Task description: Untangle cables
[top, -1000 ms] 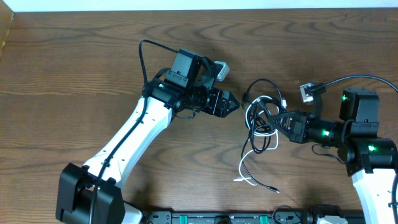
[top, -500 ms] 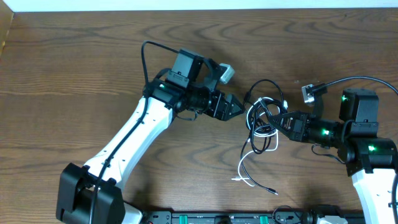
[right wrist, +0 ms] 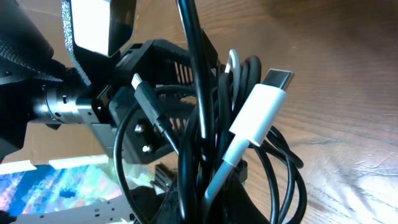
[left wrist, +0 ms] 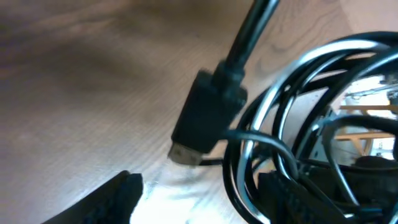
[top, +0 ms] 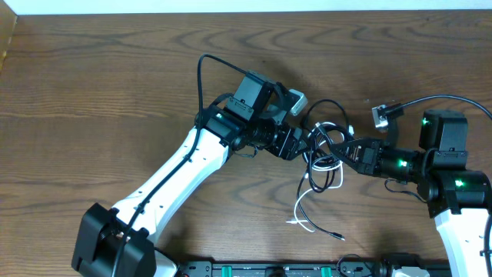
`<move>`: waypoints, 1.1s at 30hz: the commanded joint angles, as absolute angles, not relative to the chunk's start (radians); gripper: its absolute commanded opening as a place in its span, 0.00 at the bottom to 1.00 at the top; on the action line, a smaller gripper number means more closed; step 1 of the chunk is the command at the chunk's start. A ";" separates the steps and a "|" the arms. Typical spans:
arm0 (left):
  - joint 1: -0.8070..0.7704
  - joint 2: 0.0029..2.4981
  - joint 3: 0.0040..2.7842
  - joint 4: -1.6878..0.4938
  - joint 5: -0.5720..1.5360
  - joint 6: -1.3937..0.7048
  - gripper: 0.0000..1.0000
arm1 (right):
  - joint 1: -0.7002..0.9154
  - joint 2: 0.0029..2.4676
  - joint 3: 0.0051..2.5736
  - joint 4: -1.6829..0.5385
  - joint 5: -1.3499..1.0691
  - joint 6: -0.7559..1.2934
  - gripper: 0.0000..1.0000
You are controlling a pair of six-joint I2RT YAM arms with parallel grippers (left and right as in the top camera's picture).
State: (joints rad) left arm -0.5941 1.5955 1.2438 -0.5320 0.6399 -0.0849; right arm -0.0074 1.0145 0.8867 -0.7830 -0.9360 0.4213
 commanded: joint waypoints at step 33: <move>-0.572 1.580 1.261 -0.488 0.059 -0.073 0.08 | -0.012 1.008 0.888 -0.778 -1.106 0.433 0.02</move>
State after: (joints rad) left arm -0.6361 1.5673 1.2568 -0.4816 0.4213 -0.0772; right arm -0.0074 1.0283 0.8799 -0.7654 -1.0130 0.4217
